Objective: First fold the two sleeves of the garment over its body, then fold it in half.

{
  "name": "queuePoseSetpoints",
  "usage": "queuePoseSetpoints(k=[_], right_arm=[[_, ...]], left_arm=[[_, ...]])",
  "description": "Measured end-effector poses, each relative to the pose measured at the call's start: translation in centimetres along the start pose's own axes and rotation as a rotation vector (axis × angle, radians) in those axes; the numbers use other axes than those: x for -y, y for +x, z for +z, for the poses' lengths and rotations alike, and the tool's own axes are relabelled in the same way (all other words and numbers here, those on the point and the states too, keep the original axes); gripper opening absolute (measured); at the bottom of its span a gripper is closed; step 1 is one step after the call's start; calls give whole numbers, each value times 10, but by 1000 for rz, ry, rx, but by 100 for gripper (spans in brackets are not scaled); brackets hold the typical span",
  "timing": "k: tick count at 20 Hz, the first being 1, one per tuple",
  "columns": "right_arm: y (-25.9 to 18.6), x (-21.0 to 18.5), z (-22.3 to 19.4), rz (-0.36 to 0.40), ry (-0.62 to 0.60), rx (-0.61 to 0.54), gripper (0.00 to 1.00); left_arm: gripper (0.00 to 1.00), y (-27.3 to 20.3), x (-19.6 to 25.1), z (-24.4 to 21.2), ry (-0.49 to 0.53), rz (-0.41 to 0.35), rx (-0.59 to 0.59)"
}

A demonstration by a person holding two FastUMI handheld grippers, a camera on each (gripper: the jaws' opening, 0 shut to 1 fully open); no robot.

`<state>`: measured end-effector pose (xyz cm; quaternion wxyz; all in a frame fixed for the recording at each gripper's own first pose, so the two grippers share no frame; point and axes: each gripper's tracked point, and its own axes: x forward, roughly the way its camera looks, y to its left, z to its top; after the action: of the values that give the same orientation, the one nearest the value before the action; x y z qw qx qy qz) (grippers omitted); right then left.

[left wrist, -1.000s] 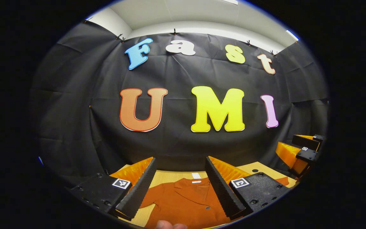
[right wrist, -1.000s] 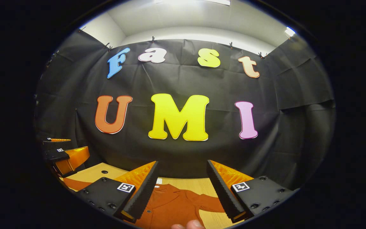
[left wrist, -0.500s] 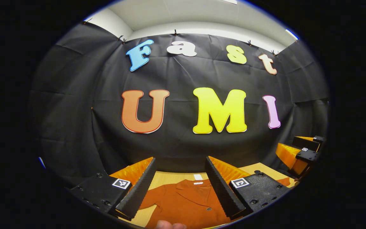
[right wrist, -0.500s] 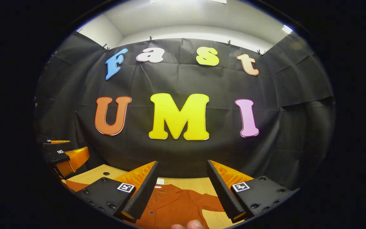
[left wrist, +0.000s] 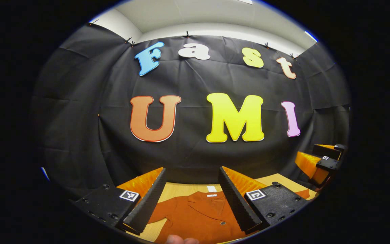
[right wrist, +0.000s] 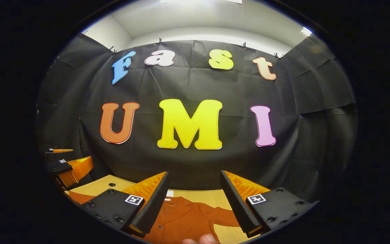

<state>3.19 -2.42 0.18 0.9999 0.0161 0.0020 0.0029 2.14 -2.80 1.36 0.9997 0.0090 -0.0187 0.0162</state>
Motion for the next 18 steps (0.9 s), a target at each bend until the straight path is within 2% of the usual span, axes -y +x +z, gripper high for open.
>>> queuePoseSetpoints(k=[6,11,15,18], right_arm=[[5,13,-11,-7,15,-27,95],[6,45,-37,-26,13,-77,95],[4,105,-71,-96,23,-152,95],[0,174,-107,-191,43,-233,94]], left_arm=[[99,1,4,-7,3,2,-23],[99,-3,16,-22,16,-19,-69],[99,-9,25,-41,45,-39,-129],[99,-11,34,-54,64,-48,-175]])
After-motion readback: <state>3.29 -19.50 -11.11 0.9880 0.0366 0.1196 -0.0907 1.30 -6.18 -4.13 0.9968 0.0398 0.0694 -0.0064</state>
